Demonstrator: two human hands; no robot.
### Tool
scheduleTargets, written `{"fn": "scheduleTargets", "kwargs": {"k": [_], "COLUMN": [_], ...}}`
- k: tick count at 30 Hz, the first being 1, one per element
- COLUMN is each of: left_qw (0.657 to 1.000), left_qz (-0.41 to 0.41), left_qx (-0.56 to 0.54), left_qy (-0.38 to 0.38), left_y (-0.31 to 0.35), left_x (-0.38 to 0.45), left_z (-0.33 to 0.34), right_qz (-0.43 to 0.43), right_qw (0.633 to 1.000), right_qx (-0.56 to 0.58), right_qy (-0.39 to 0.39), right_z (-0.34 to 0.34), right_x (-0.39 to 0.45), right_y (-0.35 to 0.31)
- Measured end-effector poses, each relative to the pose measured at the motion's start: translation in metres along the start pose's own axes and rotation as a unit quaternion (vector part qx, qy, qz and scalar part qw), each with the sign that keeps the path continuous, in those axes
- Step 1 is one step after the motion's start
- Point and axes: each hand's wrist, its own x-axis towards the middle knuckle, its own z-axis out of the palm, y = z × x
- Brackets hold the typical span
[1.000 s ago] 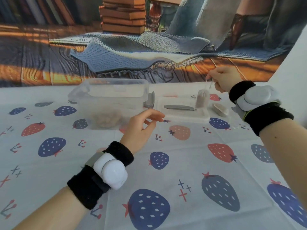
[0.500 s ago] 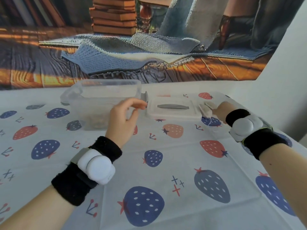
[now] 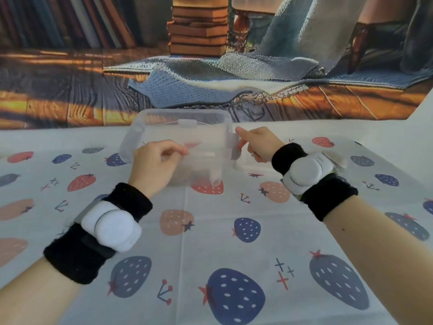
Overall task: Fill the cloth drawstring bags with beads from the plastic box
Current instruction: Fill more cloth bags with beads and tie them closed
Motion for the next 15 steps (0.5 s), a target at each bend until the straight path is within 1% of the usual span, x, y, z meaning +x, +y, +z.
{"fn": "scheduleTargets", "kwargs": {"k": [3, 7, 9, 12, 15], "left_qw": [0.998, 0.995, 0.992, 0.979, 0.958], "left_qz": [-0.026, -0.024, -0.024, -0.023, -0.084], "left_qx": [-0.032, -0.013, 0.022, 0.118, 0.182], "left_qy": [-0.039, -0.097, -0.126, -0.167, -0.207], "left_y": [-0.001, -0.002, 0.001, 0.002, -0.002], "left_x": [-0.009, -0.003, 0.010, 0.036, 0.054], "left_z": [-0.011, -0.016, -0.015, -0.001, 0.017], "right_qz": [-0.028, -0.039, -0.039, -0.051, -0.072], "right_qw": [0.999, 0.998, 0.998, 0.996, 0.994], "right_qx": [-0.027, -0.036, -0.029, -0.048, -0.060], "right_qy": [-0.016, -0.028, -0.046, -0.050, -0.048], "right_z": [0.018, 0.018, 0.016, 0.016, 0.017], "right_x": [0.004, 0.004, 0.001, 0.000, 0.001], "right_y": [-0.005, -0.008, -0.008, -0.005, -0.002]}}
